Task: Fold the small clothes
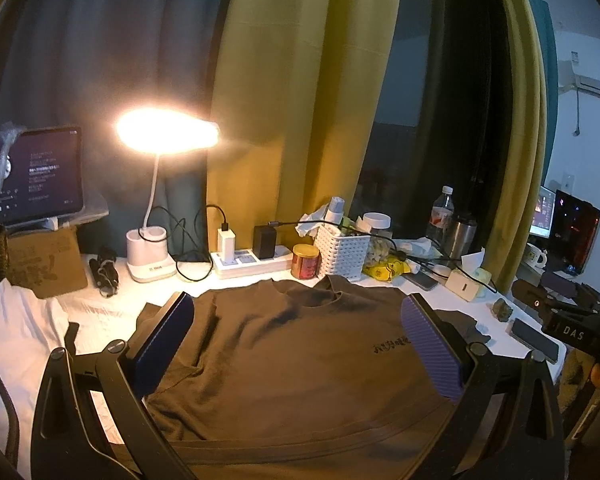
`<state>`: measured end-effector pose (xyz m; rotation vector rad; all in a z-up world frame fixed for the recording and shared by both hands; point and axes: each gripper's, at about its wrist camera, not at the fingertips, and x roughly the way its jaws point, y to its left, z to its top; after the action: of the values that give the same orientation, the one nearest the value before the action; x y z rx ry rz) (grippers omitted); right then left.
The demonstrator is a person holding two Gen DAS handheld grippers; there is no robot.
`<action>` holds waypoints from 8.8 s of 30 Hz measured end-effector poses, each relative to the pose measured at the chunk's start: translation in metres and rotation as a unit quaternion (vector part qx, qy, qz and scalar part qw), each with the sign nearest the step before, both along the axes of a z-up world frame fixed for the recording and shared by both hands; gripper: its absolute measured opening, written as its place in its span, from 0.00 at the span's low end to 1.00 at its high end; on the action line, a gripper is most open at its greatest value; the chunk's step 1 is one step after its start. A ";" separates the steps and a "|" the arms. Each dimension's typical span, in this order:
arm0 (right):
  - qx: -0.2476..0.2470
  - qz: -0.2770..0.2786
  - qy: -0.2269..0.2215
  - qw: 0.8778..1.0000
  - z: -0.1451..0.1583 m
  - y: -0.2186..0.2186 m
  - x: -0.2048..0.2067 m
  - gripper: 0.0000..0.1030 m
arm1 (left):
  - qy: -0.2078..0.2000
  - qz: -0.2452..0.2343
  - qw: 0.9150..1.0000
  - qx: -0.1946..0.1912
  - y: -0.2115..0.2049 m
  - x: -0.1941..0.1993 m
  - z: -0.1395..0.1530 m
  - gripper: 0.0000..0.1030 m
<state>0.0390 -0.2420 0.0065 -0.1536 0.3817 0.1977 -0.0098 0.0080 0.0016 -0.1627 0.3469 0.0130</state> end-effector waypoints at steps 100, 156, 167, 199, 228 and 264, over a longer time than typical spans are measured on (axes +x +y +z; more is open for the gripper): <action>-0.062 0.054 0.218 0.972 -0.138 -0.038 0.173 0.03 | 0.139 0.017 0.990 -0.004 0.013 0.111 -0.083 0.99; -0.102 0.129 0.240 0.957 -0.126 0.023 0.123 0.47 | 0.104 0.048 0.993 -0.026 0.055 0.041 -0.068 0.99; -0.079 0.140 0.264 0.951 -0.159 0.010 0.103 0.08 | 0.133 0.053 0.989 -0.023 0.048 0.025 -0.076 0.99; -0.026 0.104 0.223 0.969 -0.121 0.068 0.123 0.58 | 0.198 0.025 0.980 -0.016 0.129 0.078 -0.115 0.96; -0.006 0.081 0.239 0.968 -0.142 0.057 0.156 0.58 | 0.277 -0.014 0.959 0.051 0.149 0.159 -0.152 0.18; 0.053 0.013 0.187 0.981 -0.117 -0.062 0.110 0.58 | 0.243 -0.070 0.962 0.099 0.036 0.154 -0.112 0.11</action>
<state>0.1485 -0.3037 -0.1101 -0.0152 0.7433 0.2727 0.1442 0.0441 -0.1101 0.0679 0.8445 -0.0536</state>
